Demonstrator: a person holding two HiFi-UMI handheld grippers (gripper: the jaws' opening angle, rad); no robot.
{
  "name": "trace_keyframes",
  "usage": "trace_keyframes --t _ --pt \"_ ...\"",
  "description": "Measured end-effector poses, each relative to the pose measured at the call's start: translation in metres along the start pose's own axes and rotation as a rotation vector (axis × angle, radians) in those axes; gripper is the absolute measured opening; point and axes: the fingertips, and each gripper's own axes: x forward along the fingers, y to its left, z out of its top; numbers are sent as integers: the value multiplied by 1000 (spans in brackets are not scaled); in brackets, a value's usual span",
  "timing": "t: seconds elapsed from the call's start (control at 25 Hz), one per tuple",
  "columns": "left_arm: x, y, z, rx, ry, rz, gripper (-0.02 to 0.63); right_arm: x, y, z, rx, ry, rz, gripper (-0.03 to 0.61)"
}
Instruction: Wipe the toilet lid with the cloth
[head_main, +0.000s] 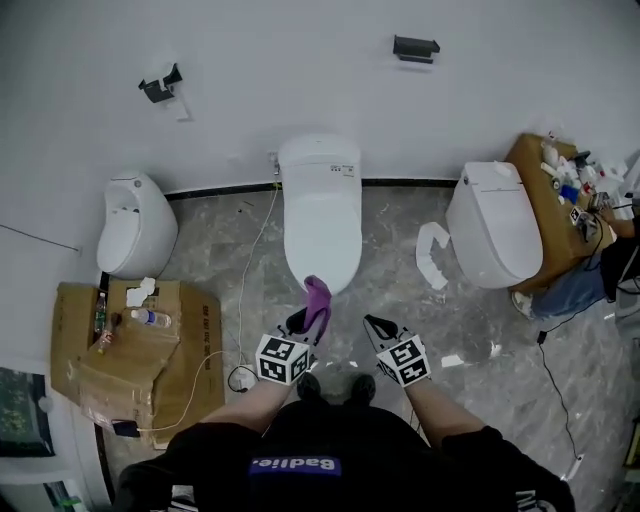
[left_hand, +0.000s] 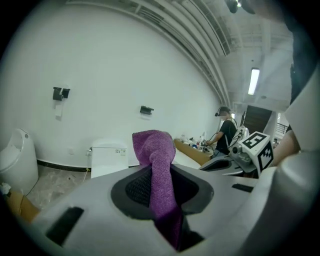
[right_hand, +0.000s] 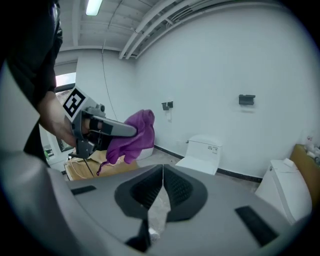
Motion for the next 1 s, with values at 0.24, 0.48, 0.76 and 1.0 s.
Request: trace_keyframes --t 0.24,0.48,0.76,1.0 --pt "-44 -10 48 29 -110 -47 84 5 25 50 0 -52 26 29" --pt "-76 -2 75 25 -189 -47 83 2 47 90 7 -105 68 28" --pt "-107 -16 122 54 -293 -89 83 -17 71 135 18 -178 150 28" --pt "-119 -33 133 98 -332 -130 83 -31 87 148 16 -226 192 29"
